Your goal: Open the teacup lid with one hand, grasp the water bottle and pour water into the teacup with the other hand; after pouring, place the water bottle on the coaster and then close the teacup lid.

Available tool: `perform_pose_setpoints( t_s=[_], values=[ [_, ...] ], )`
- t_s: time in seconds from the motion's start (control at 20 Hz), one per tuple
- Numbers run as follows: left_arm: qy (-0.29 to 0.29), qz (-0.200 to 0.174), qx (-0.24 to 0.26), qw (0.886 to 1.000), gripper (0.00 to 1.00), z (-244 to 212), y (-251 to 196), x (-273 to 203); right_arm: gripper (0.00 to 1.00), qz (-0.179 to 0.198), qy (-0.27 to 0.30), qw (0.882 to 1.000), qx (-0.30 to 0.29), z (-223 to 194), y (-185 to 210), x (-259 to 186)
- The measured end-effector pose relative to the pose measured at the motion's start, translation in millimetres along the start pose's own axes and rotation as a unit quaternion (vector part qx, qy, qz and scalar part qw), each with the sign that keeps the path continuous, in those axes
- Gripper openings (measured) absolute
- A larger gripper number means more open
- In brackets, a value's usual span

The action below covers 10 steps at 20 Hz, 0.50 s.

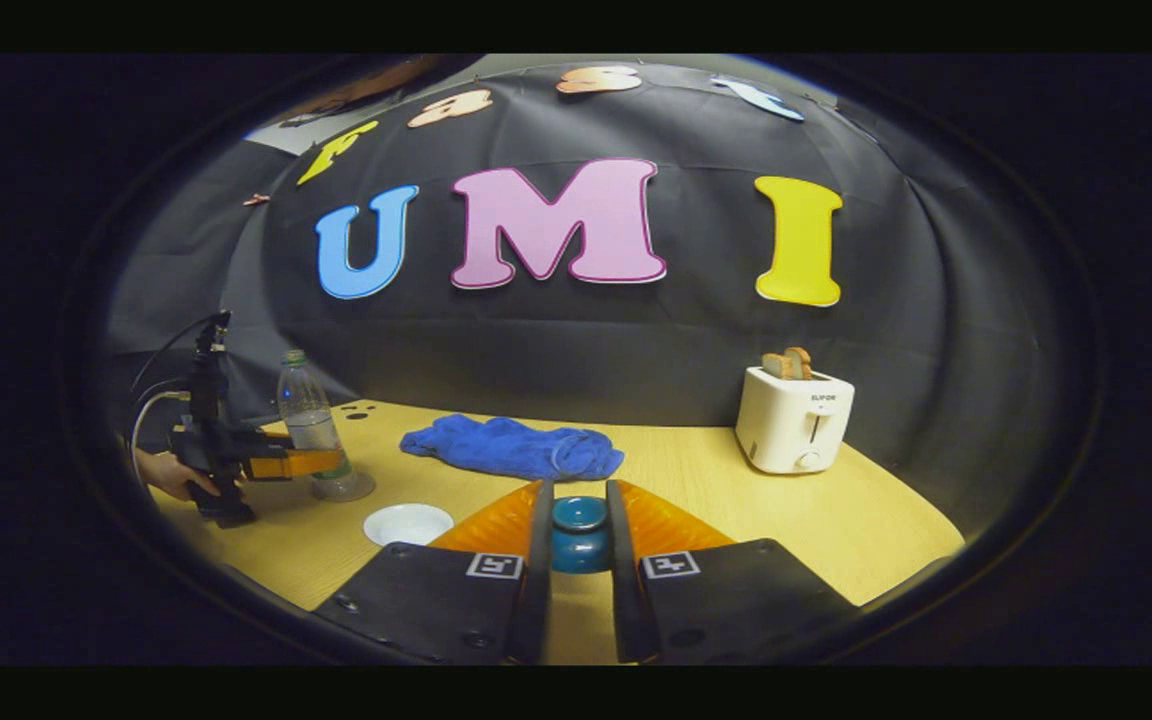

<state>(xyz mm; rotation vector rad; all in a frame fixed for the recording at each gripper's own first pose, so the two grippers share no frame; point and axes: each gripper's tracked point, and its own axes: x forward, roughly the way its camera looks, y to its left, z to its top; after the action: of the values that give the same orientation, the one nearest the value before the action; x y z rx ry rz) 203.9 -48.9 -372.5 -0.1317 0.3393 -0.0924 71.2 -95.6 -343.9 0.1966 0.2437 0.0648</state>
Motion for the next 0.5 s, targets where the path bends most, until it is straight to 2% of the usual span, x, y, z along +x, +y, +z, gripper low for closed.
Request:
perform_pose_setpoints(
  t_s=[0.1,0.15,0.45,0.5],
  values=[
    [-0.008,0.001,-0.001,1.000,0.80,2.1,0.2,-3.4,0.24,0.002,0.001,1.000,0.001,-0.5,1.3,0.9],
    [-0.011,0.002,0.000,1.000,0.82,3.6,0.4,-5.6,0.28,0.003,0.003,1.000,0.001,-1.3,2.3,1.8],
    [0.015,0.001,0.032,0.999,0.99,-1.4,-1.2,-24.7,0.28,0.020,-0.003,1.000,0.006,5.4,20.6,8.5],
    [0.018,-0.002,0.033,0.999,0.95,-2.1,-1.6,-29.5,0.28,0.025,-0.006,1.000,0.006,9.0,25.7,10.5]
  ],
)
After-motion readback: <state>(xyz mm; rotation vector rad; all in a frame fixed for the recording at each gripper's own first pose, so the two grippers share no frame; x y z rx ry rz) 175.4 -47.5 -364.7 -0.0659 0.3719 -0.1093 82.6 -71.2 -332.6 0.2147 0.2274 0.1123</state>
